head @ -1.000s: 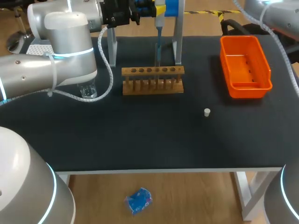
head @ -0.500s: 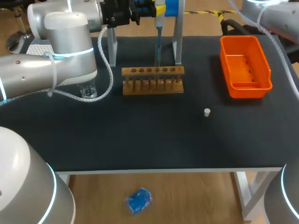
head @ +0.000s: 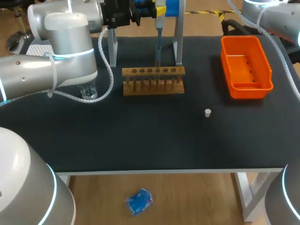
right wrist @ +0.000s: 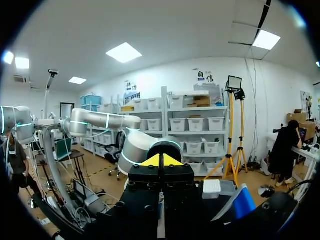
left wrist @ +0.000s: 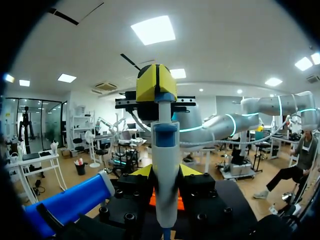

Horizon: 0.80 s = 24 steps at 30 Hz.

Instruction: Invert the test tube, pick up the pipette, mount the tip to pipette, aspirate from beaker and dispense into the tube, eject the tip, return the pipette, and cap with the stopper.

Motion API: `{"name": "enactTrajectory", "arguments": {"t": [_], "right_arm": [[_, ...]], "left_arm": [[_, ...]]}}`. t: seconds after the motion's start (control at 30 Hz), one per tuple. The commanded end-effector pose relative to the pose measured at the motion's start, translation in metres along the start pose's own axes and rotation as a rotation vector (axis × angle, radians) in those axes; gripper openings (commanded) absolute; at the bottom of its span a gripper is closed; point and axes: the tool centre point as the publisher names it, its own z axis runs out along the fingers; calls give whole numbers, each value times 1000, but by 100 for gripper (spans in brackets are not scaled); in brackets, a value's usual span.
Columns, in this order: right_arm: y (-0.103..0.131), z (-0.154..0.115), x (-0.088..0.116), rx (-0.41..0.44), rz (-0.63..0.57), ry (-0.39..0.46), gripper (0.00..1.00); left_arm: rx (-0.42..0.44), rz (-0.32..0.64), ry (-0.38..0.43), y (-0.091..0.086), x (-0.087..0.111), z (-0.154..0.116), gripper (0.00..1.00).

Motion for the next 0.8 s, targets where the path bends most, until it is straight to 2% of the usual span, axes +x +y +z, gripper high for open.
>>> {"name": "enactTrajectory", "arguments": {"t": [0.03,0.8], "right_arm": [[-3,-1,-1,5,3,7,0],[-13,2,2,3,42,19,0]], "left_arm": [[3,2,-3,-2,1,1,0],[3,2,-3,-2,1,1,0]]}}
